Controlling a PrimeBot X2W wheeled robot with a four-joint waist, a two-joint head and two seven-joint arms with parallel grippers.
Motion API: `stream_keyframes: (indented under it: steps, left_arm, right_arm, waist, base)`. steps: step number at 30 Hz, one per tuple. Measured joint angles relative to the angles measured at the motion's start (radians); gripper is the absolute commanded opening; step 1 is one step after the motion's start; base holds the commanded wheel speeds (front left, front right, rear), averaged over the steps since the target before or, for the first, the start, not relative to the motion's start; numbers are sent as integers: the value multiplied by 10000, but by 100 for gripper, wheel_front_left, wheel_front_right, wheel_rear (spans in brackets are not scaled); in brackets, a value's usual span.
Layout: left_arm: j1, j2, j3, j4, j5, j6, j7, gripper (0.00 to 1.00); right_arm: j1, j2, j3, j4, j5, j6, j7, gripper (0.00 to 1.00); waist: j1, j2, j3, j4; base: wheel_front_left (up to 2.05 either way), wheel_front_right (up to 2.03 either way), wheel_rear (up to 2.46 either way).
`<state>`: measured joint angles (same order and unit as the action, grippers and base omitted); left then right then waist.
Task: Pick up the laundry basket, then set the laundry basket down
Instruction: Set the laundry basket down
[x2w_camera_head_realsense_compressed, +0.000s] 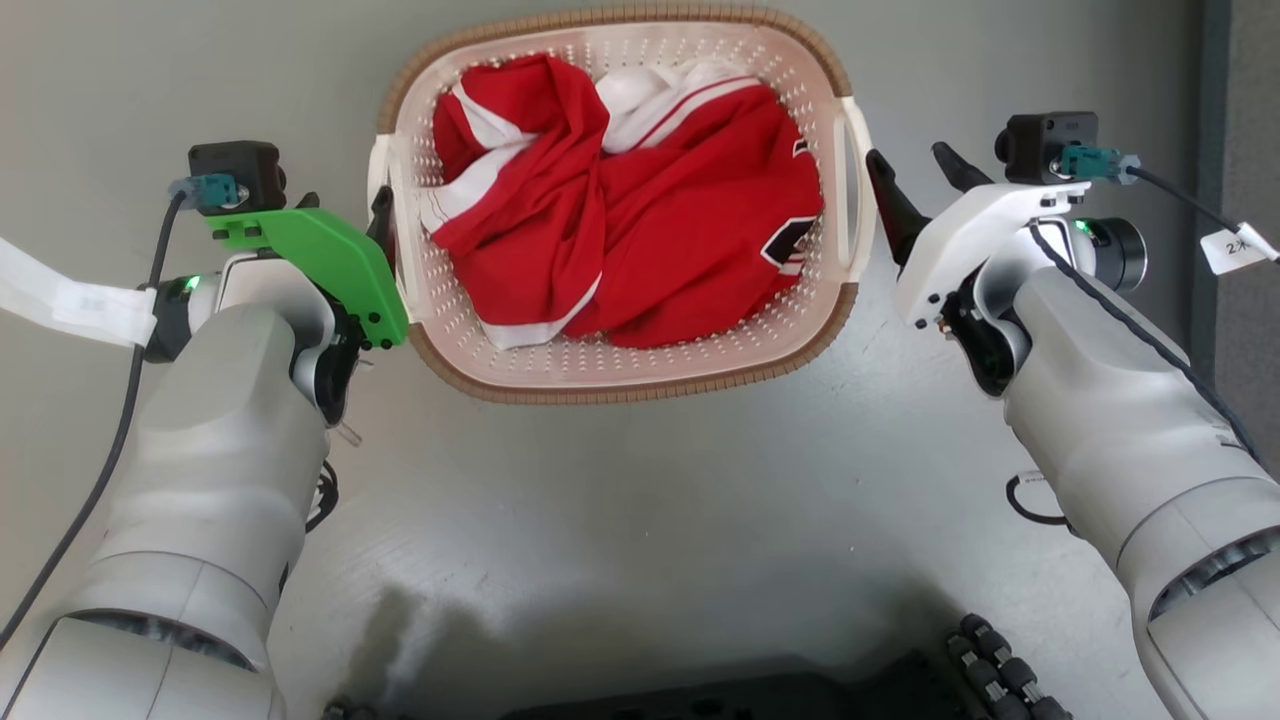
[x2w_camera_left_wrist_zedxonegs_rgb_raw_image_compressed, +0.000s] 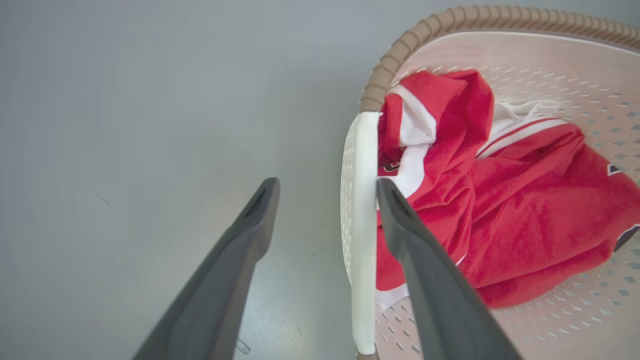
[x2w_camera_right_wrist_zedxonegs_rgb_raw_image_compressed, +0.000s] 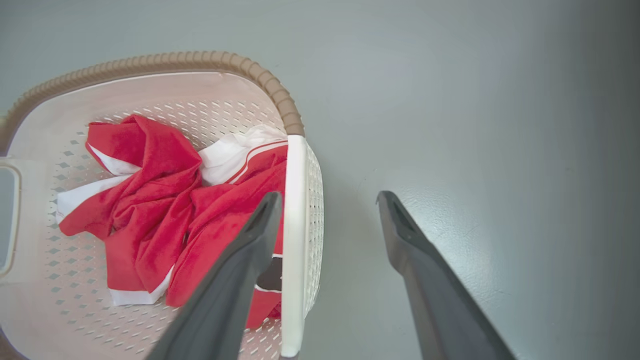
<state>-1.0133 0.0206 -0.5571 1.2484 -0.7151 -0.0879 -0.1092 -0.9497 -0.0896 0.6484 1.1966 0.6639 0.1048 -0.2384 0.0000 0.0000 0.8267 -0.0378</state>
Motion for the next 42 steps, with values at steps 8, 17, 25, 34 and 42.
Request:
stream_keyframes:
  steps: [8, 17, 25, 34, 42]
  left_arm:
    - [118, 33, -290, 40, 165, -8, -420, 100]
    - [559, 77, -468, 58, 499, -10, -988, 100]
    - [748, 169, -408, -280, 510, -10, -1340, 100]
    - [769, 280, -284, -1026, 619, 17, -1427, 100]
    - [875, 754, 303, -3170, 1154, 606, -1427, 100]
  right_arm:
    - [354, 12, 42, 58, 10, 92, -40, 100]
    - [721, 10, 48, 2, -12, 92, -98, 100]
    - [996, -36, -127, -635, -54, 94, -119, 100]
    - [1339, -359, -380, -1478, -353, 48, -119, 100]
    - [1641, -621, -965, -2821, -658, -360, -121, 100]
  waist:
    - [0, 0, -707, -41]
    - [0, 0, -1602, -60]
    - [0, 0, -2538, -61]
    - [0, 0, -3479, -32]
    - [-1, 0, -4324, 5]
  base:
    - [0, 0, 0]
    - [0, 0, 0]
    - [0, 0, 0]
    - [0, 0, 0]
    - [0, 0, 0]
